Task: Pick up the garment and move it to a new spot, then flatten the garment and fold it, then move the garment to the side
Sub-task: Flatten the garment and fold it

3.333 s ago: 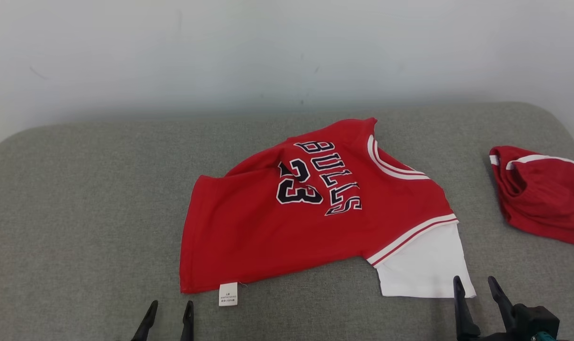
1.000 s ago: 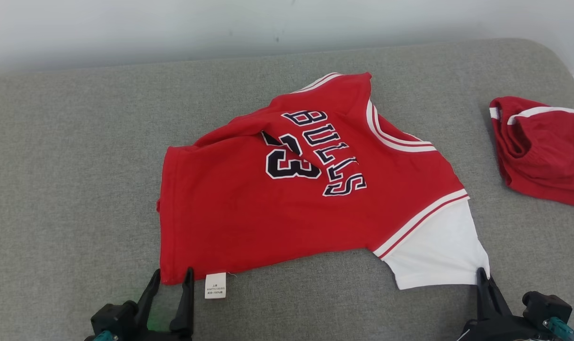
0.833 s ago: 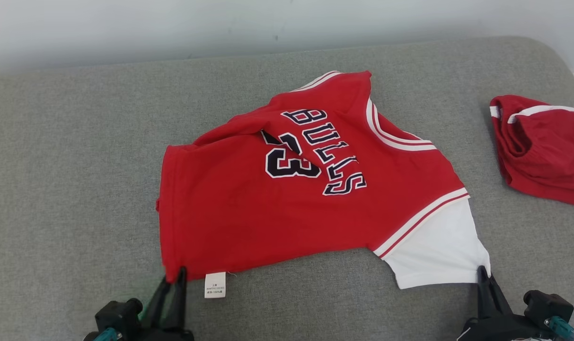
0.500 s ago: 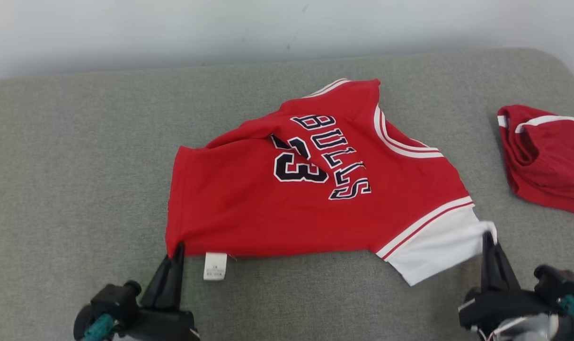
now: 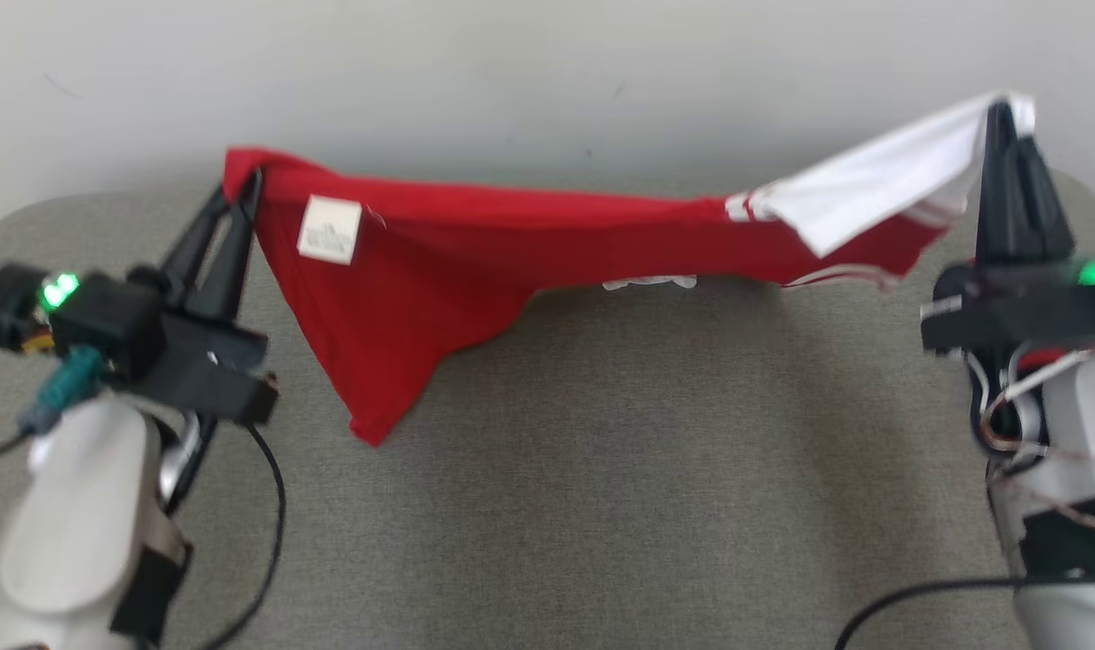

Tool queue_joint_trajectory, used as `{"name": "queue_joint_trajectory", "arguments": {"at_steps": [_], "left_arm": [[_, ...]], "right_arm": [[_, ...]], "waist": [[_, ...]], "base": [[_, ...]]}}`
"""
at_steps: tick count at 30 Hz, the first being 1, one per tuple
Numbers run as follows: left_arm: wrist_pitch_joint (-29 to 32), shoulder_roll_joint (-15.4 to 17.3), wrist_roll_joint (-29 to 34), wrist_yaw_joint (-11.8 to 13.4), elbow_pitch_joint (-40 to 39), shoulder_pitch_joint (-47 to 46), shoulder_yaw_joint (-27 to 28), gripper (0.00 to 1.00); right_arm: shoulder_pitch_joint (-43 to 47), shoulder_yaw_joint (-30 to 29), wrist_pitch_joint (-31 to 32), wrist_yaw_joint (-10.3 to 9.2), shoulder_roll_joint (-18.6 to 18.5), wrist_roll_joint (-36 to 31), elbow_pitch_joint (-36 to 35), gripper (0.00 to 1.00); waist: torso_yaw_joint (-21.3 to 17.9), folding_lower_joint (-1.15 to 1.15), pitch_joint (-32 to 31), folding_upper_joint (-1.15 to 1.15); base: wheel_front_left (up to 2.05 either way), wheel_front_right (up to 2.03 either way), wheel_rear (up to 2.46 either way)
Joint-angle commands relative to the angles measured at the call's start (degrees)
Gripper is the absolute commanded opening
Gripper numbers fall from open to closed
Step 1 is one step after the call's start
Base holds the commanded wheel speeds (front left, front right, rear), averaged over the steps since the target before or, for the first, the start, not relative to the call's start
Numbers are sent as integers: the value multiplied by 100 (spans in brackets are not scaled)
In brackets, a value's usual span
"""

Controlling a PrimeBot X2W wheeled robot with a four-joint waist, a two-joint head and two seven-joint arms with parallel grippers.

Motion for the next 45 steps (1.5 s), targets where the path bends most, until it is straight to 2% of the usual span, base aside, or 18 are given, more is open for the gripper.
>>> {"name": "queue_joint_trajectory", "arguments": {"at_steps": [1, 7, 12, 17, 23, 29, 32, 37, 39, 42, 45], "left_arm": [[-3, 147, 32, 9, 167, -275, -86, 0], [-3, 564, 128, 2, 855, -1545, -597, 0], [-2, 757, 98, 0, 1459, -2410, -919, 0], [-2, 766, 111, 0, 1903, -3097, -1097, 0], [-2, 682, 273, 138, 2049, -3633, -1203, 0], [-2, 500, 512, 293, 2385, -4336, -1452, 0], [-2, 448, 628, 527, 2359, -4837, -1458, 0], [-1, 555, 736, 786, 2078, -5498, -1524, 0], [-2, 637, 743, 792, 1892, -5733, -1573, 0], [-2, 737, 657, 887, 1570, -5721, -1617, 0], [-1, 875, 524, 934, 1407, -5376, -1628, 0]], "right_arm": [[-277, 83, -1, -4, -97, -68, 42, 0], [-1628, 550, 0, -4, -418, -262, 500, 0], [-2583, 948, 0, -4, -573, -361, 1002, 0], [-3376, 1194, -1, -4, -621, -479, 1515, 0], [-4193, 1230, -1, -4, -588, -663, 2069, 0], [-5041, 1121, 0, -4, -647, -1005, 2653, 0], [-5564, 958, -2, -4, -664, -1208, 2903, 0], [-6068, 332, 1, -4, -578, -1608, 2812, 0], [-6243, 64, -1, -4, -533, -1817, 2638, 0], [-6229, -209, -1, -4, -533, -2027, 2272, 0], [-5931, -379, 2, -4, -543, -2143, 2191, 0]], "waist": [[63, 1, -51, 0], [37, 1, 116, 0], [17, 1, 430, 0], [5, 1, 929, 0], [42, 1, 1461, 0], [232, 1, 1914, 0], [288, 1, 2080, 0], [319, 1, 2163, 0], [303, 1, 2167, 0], [275, 1, 2214, 0], [246, 1, 2274, 0]], "base": [[0, 0, 0], [0, 0, 0], [0, 0, 0], [0, 0, 0], [0, 0, 0], [0, 0, 0], [0, 0, 0], [0, 0, 0], [0, 0, 0], [0, 0, 0], [0, 0, 0]]}}
